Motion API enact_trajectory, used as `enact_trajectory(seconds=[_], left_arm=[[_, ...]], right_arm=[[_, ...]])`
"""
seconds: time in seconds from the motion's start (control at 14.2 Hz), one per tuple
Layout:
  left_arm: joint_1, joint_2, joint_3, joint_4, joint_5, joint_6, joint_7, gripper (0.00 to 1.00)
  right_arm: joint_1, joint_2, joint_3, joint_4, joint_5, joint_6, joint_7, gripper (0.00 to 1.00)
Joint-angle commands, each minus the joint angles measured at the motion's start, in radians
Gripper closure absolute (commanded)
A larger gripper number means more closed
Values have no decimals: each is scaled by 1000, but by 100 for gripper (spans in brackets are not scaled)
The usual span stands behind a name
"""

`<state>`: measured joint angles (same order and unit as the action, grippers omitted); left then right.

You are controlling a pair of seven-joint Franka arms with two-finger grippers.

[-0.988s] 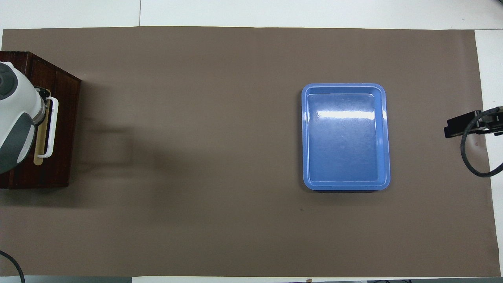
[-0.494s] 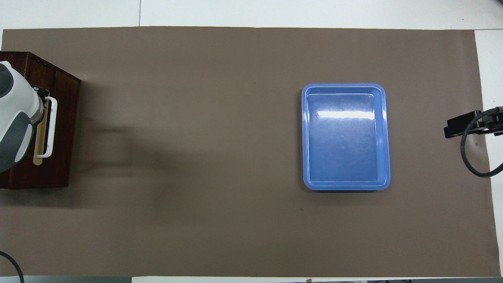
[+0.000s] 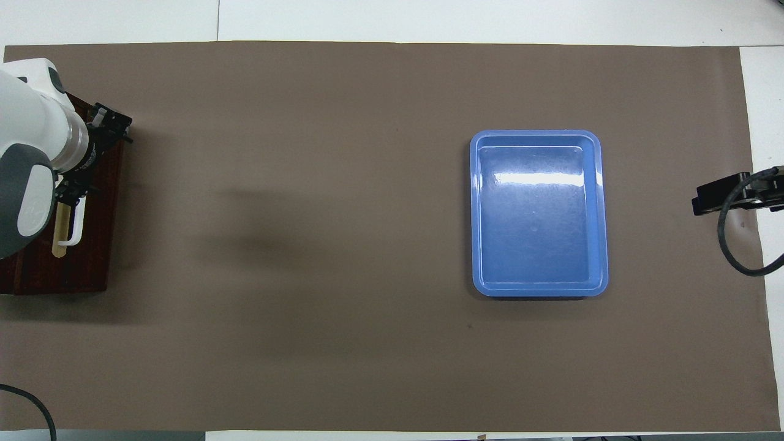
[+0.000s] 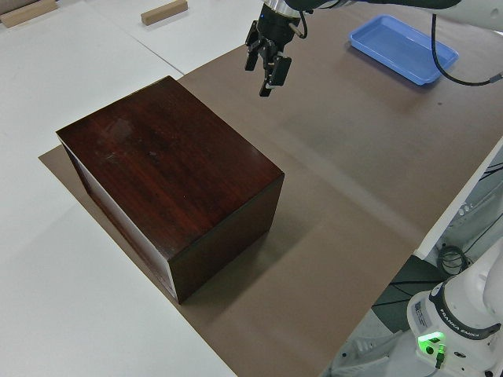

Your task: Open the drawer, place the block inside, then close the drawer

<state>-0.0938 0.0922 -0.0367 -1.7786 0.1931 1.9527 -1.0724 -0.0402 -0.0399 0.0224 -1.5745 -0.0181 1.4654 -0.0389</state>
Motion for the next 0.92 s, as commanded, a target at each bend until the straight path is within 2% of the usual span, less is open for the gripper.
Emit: enact_trajectory(seconds=[0.0,0.28,0.49,0.63,0.85], left_arm=[[6,-32,11,10,-69,-46,283,0],[9,-104,14,4,-69,-187,697,0],[17,-186,21,-36,-64,-296,1001,0],[28,-213,21,-36,-72,-293,987,0],[16,-203,17,-10,-170,-256,809,0]], right_arm=[[-4,-8,4,-2,0,-13,16,0],[-4,-8,4,-2,0,-11,16,0],[-4,-8,4,-2,0,-13,16,0],[-4,-8,4,-2,0,-11,16,0],[-4,-8,4,-2,0,-11,16,0]])
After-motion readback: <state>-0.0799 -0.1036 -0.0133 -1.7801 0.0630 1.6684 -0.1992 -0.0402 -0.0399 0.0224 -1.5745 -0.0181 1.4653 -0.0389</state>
